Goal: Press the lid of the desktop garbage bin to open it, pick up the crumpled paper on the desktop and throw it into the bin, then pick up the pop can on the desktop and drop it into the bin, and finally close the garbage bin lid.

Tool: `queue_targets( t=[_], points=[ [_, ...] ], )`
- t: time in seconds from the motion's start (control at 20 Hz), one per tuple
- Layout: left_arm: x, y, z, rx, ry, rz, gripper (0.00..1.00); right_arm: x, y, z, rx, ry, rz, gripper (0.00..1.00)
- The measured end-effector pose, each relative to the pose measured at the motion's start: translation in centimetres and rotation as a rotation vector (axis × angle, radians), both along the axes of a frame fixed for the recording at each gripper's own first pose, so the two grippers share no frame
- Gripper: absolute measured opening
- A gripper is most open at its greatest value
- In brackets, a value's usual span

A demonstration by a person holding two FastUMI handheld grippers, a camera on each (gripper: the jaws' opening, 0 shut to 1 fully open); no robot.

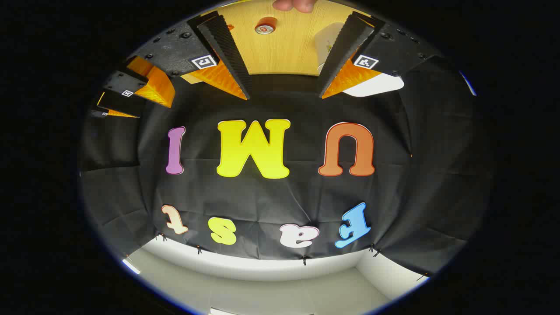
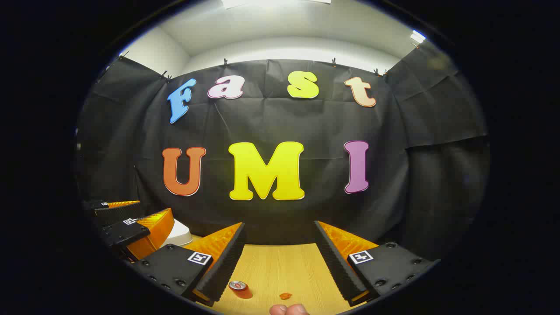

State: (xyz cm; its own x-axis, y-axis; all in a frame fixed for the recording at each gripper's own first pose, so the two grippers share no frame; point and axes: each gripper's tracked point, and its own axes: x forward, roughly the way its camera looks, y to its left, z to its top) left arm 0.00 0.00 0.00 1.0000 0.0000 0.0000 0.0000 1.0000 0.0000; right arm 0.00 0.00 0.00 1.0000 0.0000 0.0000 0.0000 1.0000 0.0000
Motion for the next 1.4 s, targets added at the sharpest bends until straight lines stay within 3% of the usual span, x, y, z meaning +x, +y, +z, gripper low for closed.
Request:
queue_targets(
  t=[1.0, 1.15, 1.4],
  points=[
    [1.9, 1.6, 0.0, 0.029, -0.007, 0.044, 0.98, 1.9, 0.4, -1.1, 0.007, 0.024, -0.010, 0.98],
    [2.4, 3.3, -0.1, 0.036, -0.005, 0.089, 0.97, 2.2, 0.8, -1.3, 0.003, 0.029, 0.004, 0.98],
    [4.3, 8.3, -1.0, 0.038, 0.039, 0.242, 0.97, 3.1, 0.5, -1.6, -0.003, 0.040, 0.022, 0.98]
  ],
)
